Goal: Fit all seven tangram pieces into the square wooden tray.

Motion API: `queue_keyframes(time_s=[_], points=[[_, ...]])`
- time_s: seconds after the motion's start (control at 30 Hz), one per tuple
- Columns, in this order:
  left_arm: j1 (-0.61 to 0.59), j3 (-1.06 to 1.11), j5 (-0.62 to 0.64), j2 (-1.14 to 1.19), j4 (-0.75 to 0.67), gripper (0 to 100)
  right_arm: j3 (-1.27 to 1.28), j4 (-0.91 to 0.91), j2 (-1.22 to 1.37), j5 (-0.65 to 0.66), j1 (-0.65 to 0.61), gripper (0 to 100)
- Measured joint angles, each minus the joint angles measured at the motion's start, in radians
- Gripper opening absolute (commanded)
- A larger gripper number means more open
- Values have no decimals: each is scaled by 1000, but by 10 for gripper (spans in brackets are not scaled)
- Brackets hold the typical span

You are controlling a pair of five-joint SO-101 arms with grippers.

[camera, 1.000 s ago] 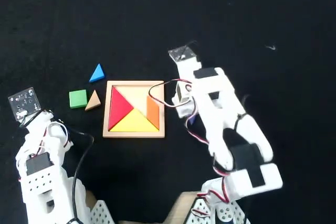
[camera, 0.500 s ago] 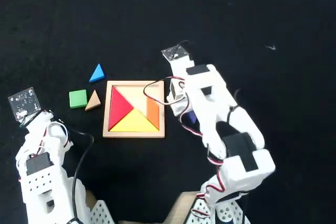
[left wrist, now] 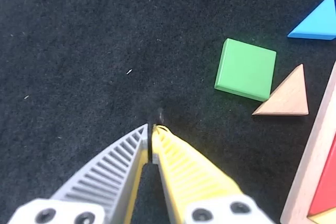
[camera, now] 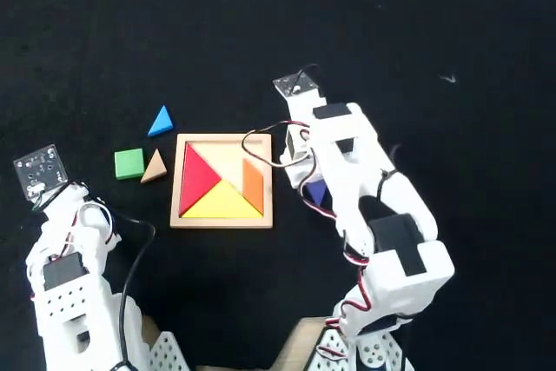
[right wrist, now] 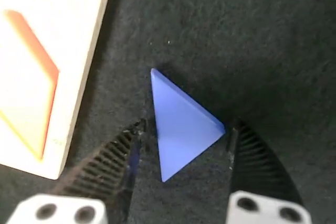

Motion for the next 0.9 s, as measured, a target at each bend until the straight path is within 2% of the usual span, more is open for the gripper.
queue_keyframes(time_s=[0.3,0.53,0.9], points=[[0,0,0,0,0,30,-14,-5,54,28,-2,243],[0,0,0,0,0,30,-15,3,41,28,2,148],[0,0,0,0,0,30,-23,18,41,29,2,149]])
